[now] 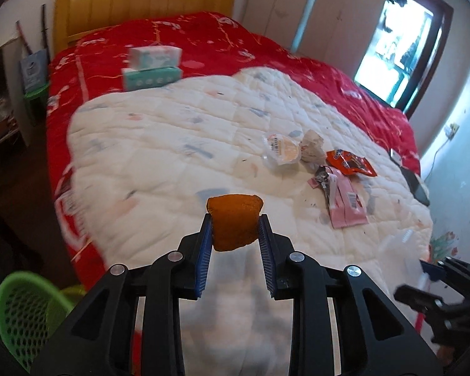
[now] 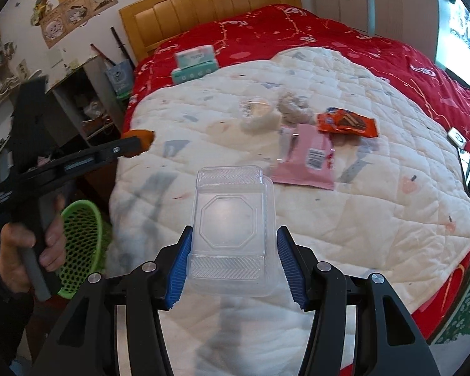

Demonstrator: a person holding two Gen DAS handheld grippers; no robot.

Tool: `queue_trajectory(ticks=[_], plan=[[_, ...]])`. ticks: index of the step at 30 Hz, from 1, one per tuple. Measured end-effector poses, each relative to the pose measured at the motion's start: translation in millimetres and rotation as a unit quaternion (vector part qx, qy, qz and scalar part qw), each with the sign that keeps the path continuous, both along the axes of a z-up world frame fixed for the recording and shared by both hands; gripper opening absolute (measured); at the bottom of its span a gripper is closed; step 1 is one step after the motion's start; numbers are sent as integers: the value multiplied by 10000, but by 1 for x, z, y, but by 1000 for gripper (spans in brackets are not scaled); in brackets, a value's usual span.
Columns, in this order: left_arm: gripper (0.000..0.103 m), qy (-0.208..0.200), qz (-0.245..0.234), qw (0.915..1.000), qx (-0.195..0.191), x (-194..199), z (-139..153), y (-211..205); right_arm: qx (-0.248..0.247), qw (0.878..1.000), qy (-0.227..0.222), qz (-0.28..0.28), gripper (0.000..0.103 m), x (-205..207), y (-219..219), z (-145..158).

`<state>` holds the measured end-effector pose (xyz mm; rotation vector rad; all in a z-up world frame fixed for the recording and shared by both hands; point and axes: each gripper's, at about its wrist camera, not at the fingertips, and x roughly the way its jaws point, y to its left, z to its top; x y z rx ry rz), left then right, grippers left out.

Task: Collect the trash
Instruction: 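Carry the orange bread piece into the wastebasket with the left gripper and release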

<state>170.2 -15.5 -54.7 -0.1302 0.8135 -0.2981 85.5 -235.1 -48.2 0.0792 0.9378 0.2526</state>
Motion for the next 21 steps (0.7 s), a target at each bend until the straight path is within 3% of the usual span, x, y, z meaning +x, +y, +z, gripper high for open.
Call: queue_trajectory(ticks=[10,21], plan=[[28,-193,960,9951,136,-82,8,102,172,9985,-20,511,52,-12,57,5],[28,142,1893,9815,246,-145,-18,189,130,9940,-45,1083,52,-21,114,11]])
